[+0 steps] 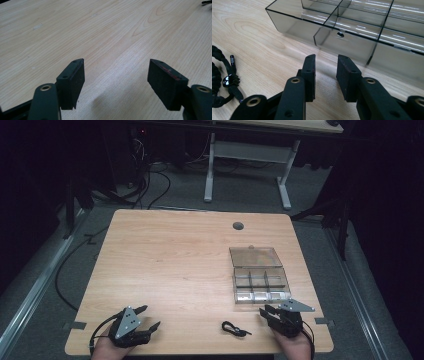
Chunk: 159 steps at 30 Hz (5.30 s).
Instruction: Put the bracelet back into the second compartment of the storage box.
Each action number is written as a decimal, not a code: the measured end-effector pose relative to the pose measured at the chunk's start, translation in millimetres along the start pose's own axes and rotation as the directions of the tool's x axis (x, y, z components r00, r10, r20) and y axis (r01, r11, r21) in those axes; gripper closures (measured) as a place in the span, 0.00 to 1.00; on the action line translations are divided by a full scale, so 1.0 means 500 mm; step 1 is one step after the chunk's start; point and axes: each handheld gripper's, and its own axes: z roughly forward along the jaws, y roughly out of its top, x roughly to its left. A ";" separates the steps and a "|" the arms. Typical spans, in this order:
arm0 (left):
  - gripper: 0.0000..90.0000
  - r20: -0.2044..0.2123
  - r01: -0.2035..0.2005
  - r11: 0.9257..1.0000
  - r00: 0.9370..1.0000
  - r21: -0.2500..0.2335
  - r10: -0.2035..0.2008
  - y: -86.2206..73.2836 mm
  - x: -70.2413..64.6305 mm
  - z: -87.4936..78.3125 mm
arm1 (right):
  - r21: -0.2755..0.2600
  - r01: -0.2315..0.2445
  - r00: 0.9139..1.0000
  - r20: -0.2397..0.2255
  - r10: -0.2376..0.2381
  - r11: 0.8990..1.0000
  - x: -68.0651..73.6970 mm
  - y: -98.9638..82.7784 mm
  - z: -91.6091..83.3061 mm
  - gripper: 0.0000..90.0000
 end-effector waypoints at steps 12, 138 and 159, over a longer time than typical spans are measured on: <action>0.34 -0.005 -0.007 1.000 1.000 0.002 0.007 0.000 -0.002 0.000 | 0.014 -0.023 1.000 -0.006 0.023 1.000 -0.007 0.002 0.004 0.78; 0.33 0.003 -0.002 1.000 1.000 -0.008 0.002 -0.001 0.000 -0.002 | 0.190 -0.009 0.999 0.046 0.000 0.982 0.010 0.021 -0.037 0.71; 0.33 0.007 0.000 1.000 1.000 -0.011 0.000 -0.002 0.000 -0.004 | 0.495 0.063 0.991 0.073 -0.114 0.866 0.012 0.071 -0.021 0.63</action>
